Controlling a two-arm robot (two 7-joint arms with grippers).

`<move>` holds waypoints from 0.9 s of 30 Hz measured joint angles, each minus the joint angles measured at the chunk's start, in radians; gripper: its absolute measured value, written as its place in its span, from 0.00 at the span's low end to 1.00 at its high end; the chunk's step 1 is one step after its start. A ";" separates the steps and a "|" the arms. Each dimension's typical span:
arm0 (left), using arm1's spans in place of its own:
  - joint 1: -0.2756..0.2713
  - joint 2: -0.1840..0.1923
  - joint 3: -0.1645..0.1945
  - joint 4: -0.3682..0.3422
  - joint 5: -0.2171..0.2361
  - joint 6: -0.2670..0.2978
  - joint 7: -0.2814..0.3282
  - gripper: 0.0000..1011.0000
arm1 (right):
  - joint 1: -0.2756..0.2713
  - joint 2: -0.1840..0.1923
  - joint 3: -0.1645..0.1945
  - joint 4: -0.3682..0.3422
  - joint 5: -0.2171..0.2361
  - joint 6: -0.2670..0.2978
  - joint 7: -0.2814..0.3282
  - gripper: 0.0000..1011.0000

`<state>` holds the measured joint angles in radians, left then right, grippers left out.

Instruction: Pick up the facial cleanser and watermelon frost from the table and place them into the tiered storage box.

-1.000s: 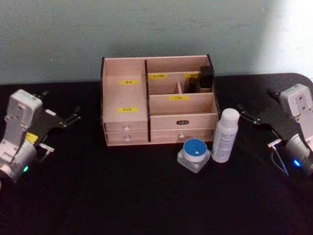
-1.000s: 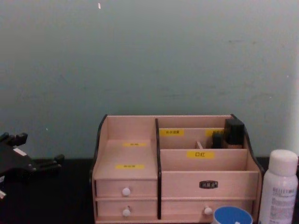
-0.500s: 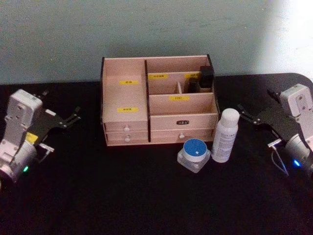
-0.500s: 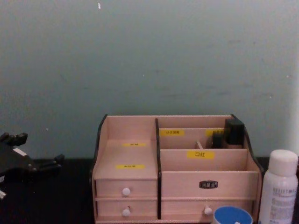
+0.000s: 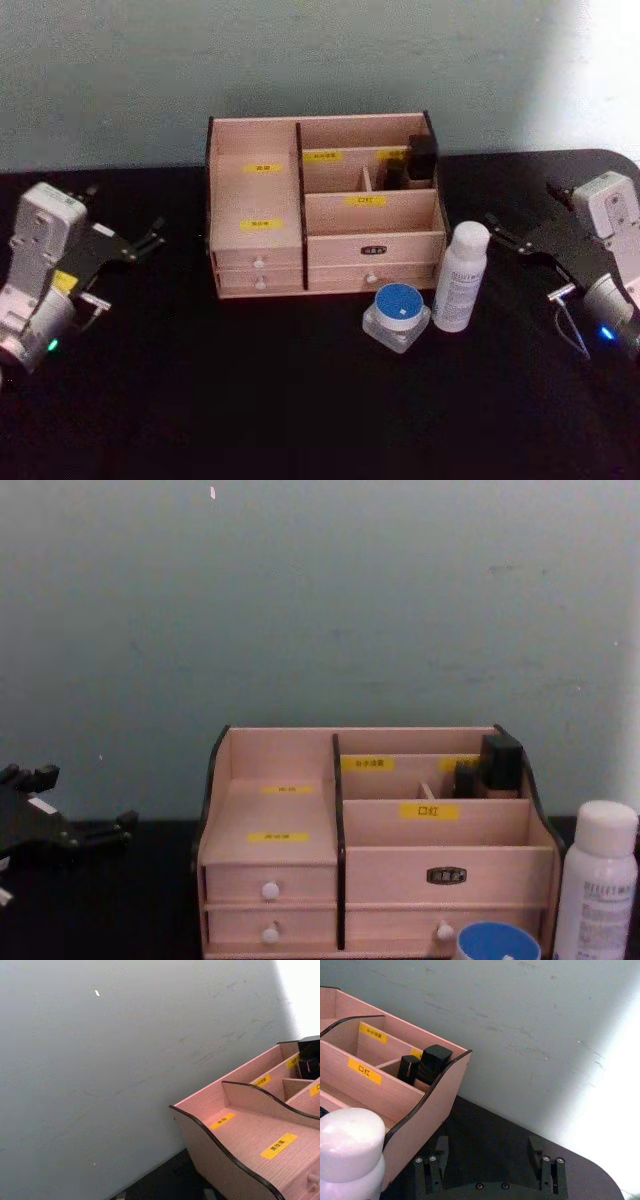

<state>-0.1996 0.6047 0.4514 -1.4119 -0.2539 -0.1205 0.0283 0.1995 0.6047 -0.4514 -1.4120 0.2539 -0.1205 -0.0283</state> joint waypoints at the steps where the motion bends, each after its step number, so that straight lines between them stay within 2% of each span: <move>1: 0.000 0.000 0.000 0.000 0.000 0.000 0.000 0.99 | 0.000 0.000 0.000 0.000 0.000 0.000 0.000 0.99; 27: 0.000 0.000 0.000 0.000 0.000 0.000 0.000 0.99 | 0.000 0.000 0.000 0.000 0.000 0.000 0.000 0.99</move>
<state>-0.1995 0.6047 0.4514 -1.4120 -0.2539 -0.1205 0.0283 0.1995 0.6047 -0.4514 -1.4120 0.2539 -0.1205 -0.0283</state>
